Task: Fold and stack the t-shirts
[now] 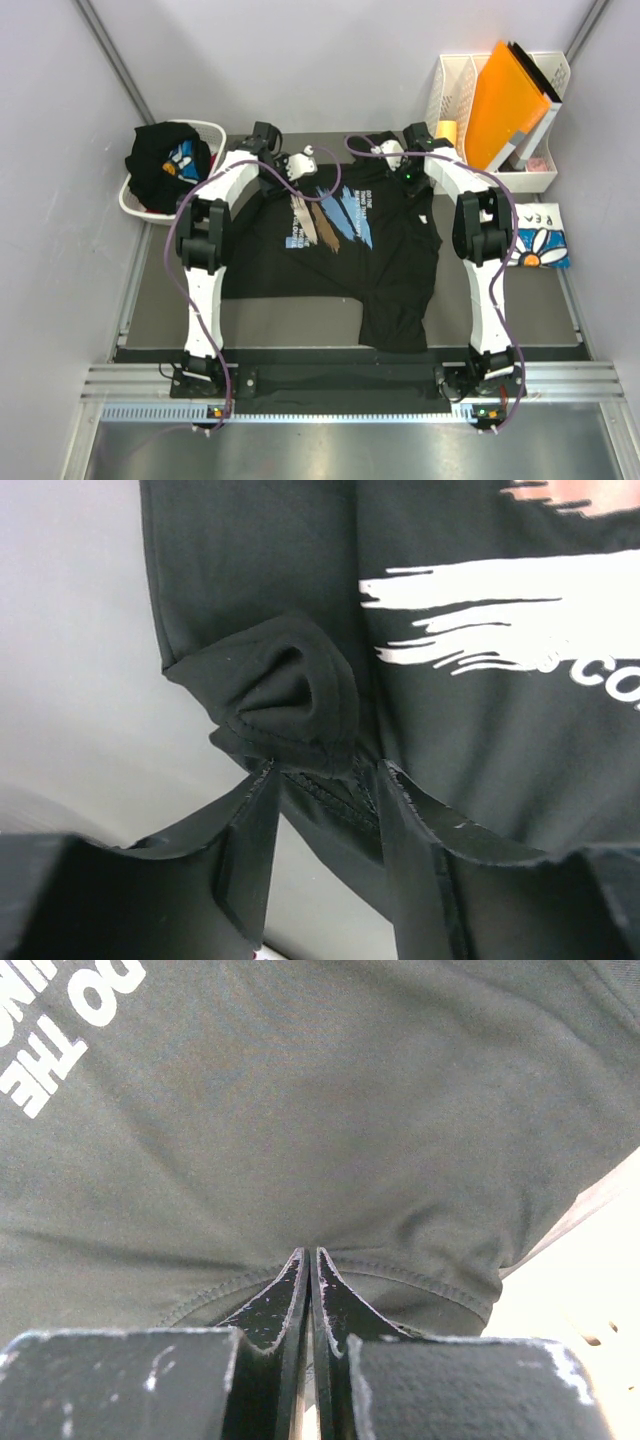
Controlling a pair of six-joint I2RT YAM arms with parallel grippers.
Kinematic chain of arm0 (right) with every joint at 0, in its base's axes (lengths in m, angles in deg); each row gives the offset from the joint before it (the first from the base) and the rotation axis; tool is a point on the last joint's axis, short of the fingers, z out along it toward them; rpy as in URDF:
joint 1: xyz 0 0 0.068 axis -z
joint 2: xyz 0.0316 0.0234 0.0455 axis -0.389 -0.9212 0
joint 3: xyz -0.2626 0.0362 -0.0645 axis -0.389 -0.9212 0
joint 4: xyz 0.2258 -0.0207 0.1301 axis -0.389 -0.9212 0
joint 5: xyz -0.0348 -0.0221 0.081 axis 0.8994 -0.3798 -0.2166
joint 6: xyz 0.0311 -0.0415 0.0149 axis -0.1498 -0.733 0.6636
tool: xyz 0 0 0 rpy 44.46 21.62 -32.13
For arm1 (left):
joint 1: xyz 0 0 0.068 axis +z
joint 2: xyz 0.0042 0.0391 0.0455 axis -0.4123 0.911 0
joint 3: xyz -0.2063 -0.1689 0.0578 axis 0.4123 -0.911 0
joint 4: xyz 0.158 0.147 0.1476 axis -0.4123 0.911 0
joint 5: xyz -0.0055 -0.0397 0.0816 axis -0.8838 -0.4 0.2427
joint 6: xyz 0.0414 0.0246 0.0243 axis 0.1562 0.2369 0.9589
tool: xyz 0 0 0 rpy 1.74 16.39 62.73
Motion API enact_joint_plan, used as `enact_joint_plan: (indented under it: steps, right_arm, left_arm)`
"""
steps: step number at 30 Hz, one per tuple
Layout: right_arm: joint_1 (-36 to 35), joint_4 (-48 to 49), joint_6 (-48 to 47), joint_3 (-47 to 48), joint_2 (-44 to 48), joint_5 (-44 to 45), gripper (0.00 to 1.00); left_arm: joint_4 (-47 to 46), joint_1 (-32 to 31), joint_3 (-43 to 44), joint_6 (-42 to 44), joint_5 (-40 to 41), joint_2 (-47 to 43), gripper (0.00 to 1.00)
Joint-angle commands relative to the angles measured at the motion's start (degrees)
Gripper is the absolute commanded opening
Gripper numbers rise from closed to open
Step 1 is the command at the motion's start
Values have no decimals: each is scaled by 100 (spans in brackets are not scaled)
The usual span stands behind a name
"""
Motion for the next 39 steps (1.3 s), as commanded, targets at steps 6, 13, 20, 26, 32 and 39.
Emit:
enact_joint_plan:
  steps: [6,13,20,26,32,39]
  right_arm:
    - [-8,66,-65,144,22,-80,0]
    - [-8,31,-56,135,48,-106,0]
    - [1,48,-91,39,75,-132,0]
    - [-17,48,-74,56,49,-150,0]
    - [-43,22,-74,56,48,-159,0]
    - [-43,31,-91,-49,163,-168,0]
  left_arm:
    - [-495,-41,-131,-193,210,125,29]
    - [-819,-50,-140,-359,456,152,0]
    - [-2267,-41,-701,-702,1106,-366,0]
    - [-2982,-58,-940,-659,1721,-718,0]
    - [-3817,-76,-1168,-720,2266,-929,0]
    - [-3949,-58,-1142,-281,3003,-631,0]
